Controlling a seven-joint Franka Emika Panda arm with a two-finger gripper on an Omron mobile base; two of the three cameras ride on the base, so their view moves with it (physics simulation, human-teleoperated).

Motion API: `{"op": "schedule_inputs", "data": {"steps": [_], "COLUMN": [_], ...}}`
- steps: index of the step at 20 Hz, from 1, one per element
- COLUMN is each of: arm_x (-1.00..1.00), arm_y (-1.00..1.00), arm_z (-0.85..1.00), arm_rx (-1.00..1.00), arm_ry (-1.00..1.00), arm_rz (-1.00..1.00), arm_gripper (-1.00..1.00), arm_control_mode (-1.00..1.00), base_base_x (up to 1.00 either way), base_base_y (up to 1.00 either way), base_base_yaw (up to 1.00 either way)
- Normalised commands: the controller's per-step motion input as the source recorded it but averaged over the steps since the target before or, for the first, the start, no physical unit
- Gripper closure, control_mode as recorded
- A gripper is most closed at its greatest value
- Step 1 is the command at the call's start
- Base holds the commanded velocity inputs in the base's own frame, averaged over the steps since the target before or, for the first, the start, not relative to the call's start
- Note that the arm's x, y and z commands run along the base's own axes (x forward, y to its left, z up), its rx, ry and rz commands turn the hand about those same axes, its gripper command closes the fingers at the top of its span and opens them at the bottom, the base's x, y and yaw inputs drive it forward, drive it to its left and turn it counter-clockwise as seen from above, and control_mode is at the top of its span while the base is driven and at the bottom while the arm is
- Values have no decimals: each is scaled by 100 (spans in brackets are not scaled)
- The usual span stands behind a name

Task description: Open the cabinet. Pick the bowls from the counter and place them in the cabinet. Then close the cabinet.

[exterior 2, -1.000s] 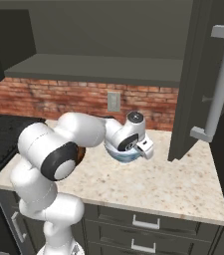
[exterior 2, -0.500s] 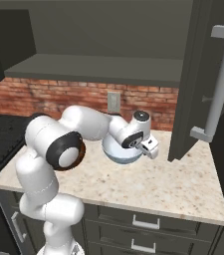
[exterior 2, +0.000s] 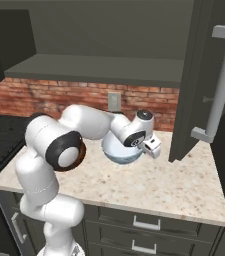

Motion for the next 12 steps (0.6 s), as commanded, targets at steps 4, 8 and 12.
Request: {"op": "schedule_inputs", "data": {"steps": [4, 8, 12], "arm_x": [-40, -59, -60], "arm_y": [0, 0, 6], "arm_z": [46, 74, 96], "arm_rx": [2, 3, 3], "arm_ry": [-19, -31, -35], "arm_rz": [0, 0, 0], "arm_gripper": [100, 100, 100], "arm_control_mode": [-100, -100, -100], "base_base_x": [0, 0, 0], "base_base_y": [0, 0, 0], "base_base_yaw": [0, 0, 0]}}
